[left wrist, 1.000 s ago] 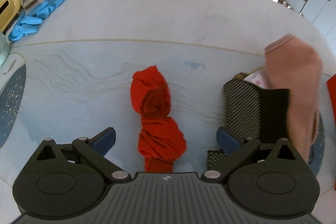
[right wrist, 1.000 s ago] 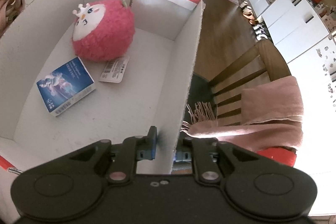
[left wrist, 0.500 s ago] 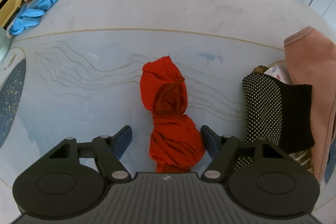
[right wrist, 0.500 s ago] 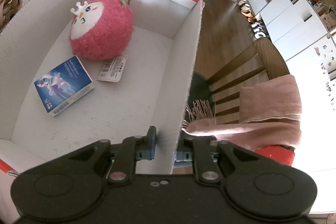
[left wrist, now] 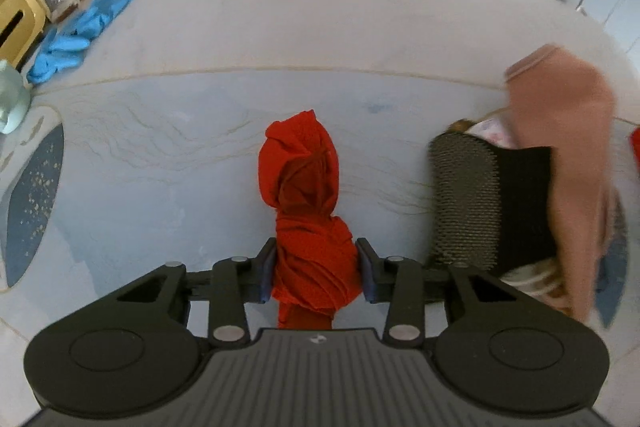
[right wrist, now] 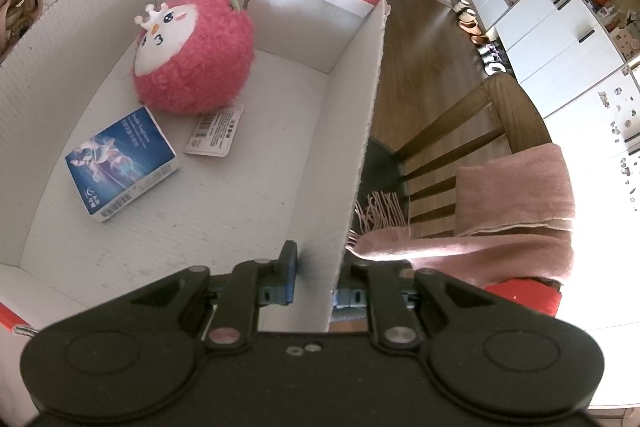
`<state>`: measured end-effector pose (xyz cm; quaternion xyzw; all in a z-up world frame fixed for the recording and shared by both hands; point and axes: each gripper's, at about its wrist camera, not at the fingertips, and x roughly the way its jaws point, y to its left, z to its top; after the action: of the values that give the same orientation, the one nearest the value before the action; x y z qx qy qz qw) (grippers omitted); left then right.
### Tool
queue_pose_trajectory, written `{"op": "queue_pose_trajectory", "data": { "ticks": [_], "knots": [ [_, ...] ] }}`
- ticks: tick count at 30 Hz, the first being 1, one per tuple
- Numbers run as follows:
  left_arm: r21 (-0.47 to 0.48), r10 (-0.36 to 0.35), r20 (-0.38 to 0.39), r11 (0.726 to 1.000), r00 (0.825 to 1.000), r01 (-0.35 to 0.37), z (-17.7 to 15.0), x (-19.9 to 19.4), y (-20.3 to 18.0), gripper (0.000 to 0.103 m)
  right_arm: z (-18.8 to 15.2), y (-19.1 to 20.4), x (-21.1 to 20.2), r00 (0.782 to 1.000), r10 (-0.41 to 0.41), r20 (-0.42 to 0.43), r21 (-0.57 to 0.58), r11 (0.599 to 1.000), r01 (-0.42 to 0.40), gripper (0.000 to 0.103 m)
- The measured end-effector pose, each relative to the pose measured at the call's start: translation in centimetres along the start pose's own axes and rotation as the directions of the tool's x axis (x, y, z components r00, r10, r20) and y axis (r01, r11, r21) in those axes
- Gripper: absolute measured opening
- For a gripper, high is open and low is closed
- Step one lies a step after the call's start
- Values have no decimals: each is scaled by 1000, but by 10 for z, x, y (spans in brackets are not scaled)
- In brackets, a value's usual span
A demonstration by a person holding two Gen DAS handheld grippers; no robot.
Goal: Organize objects
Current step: 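Carry the red umbrella into the box and lower it beside the plush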
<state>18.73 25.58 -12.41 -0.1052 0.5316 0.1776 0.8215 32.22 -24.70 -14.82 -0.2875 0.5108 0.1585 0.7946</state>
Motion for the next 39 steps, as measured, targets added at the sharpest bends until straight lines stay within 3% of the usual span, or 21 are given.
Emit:
{"op": "queue_pose_trajectory", "data": {
  "ticks": [11, 18, 28, 34, 39],
  "knots": [
    [68, -106, 90, 993, 990, 100, -3, -73, -53, 39, 0, -3, -2, 999, 41, 15, 8, 999, -41, 12],
    [183, -209, 107, 965, 972, 187, 0, -105, -113, 39, -3, -3, -5, 997, 64, 30, -10, 998, -64, 11],
    [375, -370, 78, 871, 926, 317, 6, -137, -220, 39, -3, -2, -6, 996, 79, 31, -31, 996, -78, 11],
    [449, -444, 54, 811, 895, 375, 10, -151, -284, 39, -6, -3, -7, 995, 91, 39, -44, 995, -89, 10],
    [483, -481, 42, 777, 876, 404, 18, -153, -329, 39, -7, -5, -9, 994, 103, 45, -51, 994, -100, 10]
  ]
}}
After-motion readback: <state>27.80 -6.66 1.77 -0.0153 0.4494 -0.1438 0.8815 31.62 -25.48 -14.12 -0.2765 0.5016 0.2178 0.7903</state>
